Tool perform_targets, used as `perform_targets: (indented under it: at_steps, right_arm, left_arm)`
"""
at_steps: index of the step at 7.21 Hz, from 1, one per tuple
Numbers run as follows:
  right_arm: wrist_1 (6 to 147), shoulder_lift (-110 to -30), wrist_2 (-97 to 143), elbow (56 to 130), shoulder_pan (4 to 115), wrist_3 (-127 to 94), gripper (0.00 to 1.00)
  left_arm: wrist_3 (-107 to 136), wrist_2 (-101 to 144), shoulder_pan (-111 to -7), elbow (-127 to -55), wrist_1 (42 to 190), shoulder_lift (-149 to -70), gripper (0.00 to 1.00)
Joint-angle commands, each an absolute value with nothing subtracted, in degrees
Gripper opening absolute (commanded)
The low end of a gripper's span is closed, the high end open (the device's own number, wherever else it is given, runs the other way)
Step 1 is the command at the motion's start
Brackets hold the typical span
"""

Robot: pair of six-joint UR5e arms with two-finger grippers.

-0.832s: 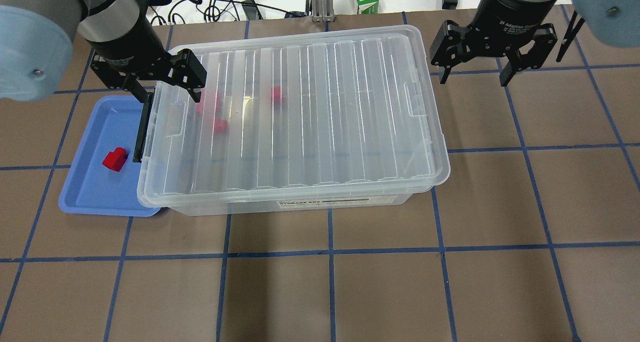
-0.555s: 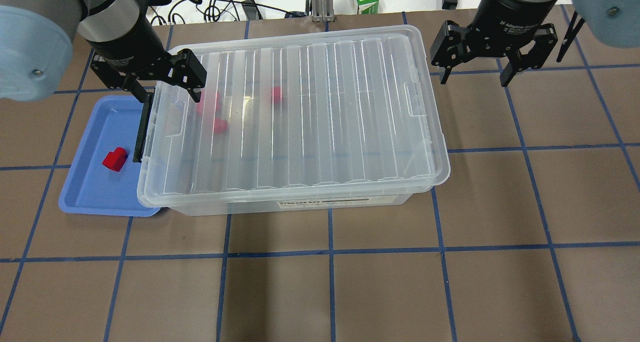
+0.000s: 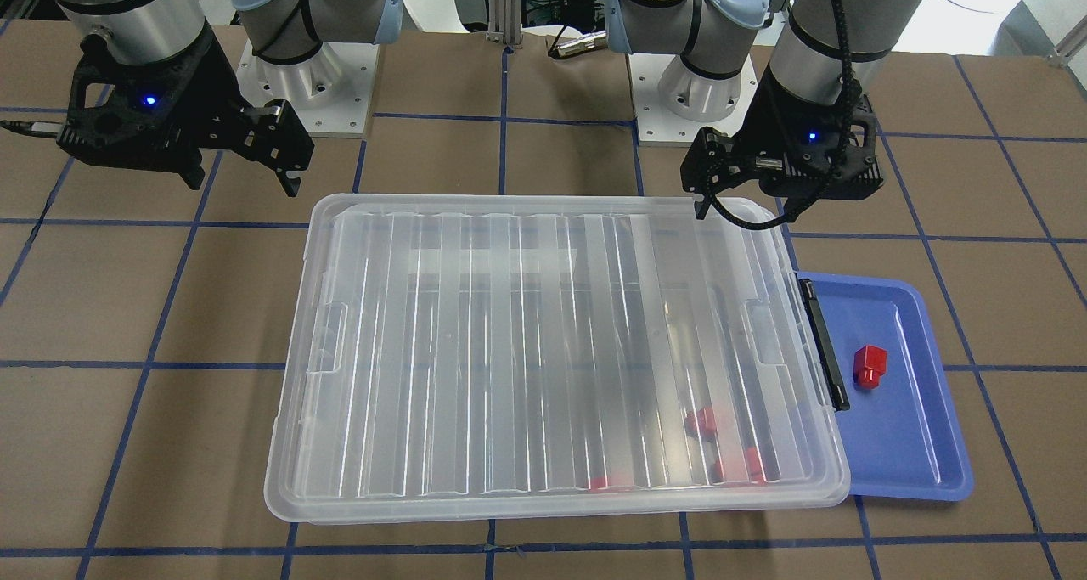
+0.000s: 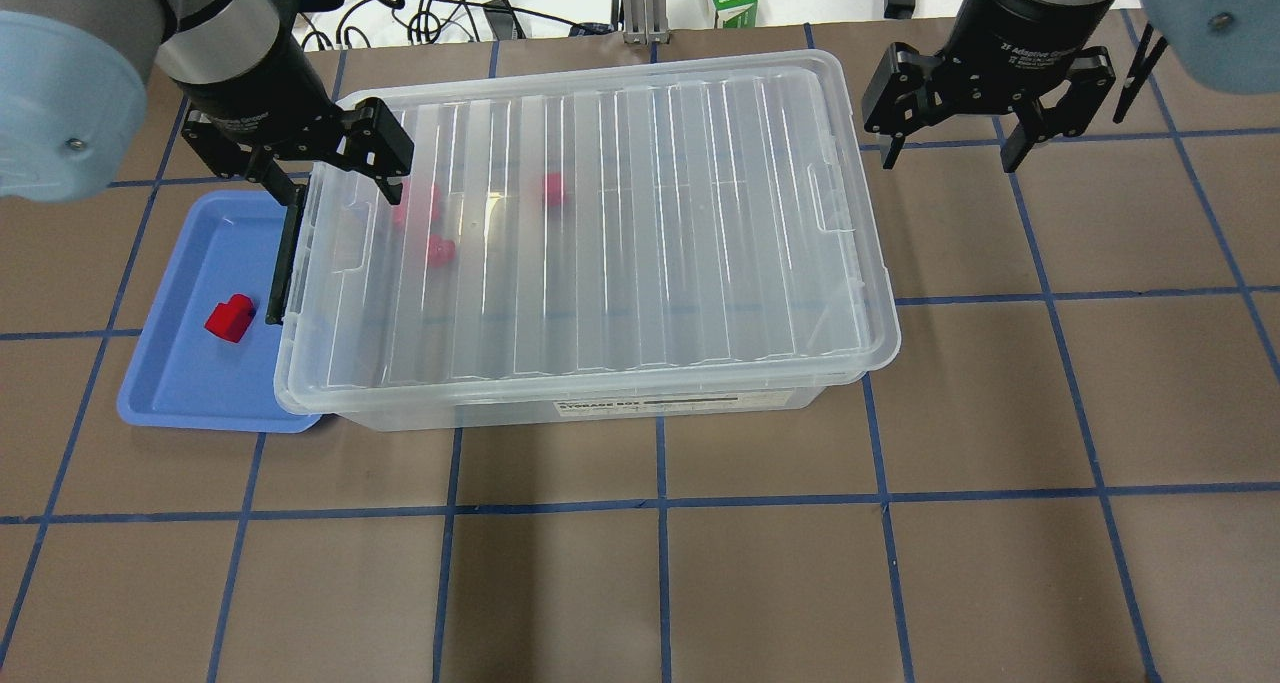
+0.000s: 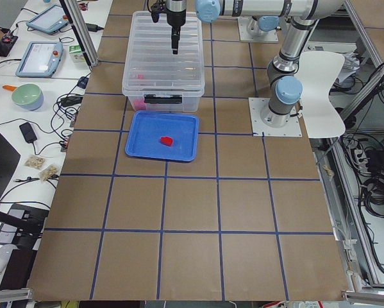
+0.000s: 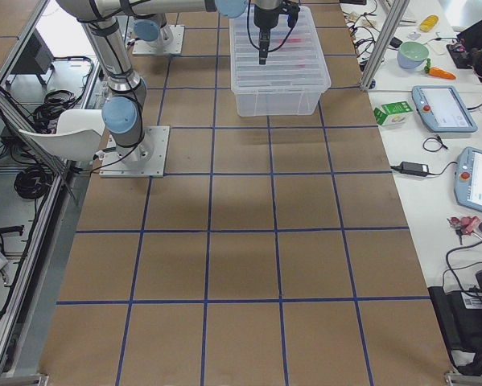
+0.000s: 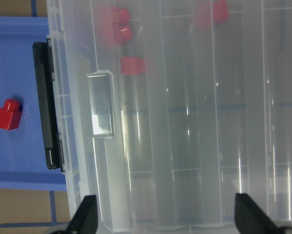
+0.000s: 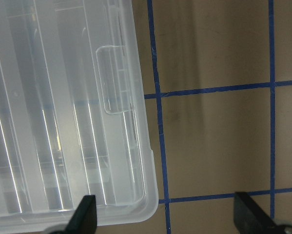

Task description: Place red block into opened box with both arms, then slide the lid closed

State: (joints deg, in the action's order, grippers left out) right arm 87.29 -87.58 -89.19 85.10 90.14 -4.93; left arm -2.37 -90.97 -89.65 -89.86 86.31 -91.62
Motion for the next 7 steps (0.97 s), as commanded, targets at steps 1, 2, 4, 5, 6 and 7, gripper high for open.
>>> perform_targets:
  at_steps: [1, 2, 4, 5, 6, 7]
  right_arm:
    - [87.4, -84.0, -88.2, 85.3, 89.2, -5.1, 1.00]
    - [87.3, -84.3, -88.9, 85.3, 89.3, -5.0, 1.00]
    - [90.3, -81.0, -88.7, 85.9, 89.2, -5.0, 1.00]
    - [96.3, -78.4, -89.2, 86.1, 89.2, -5.1, 1.00]
    - [96.4, -77.3, -88.9, 86.3, 89.2, -5.4, 1.00]
    - [96.2, -76.4, -89.1, 86.7, 89.1, -5.3, 1.00]
  left_arm:
    - [-2.4, -91.0, -89.6, -89.8, 86.3, -91.7, 1.00]
    - [-2.4, -91.0, -89.6, -89.9, 86.3, -91.7, 1.00]
    - [-2.4, -91.0, -89.6, -89.9, 86.3, -91.7, 1.00]
    - [-2.4, -91.0, -89.6, -89.8, 86.3, -91.7, 1.00]
    - [-2.4, -91.0, -89.6, -89.9, 86.3, -91.7, 1.00]
    - [-2.4, -91.0, -89.5, -89.8, 86.3, -91.7, 1.00]
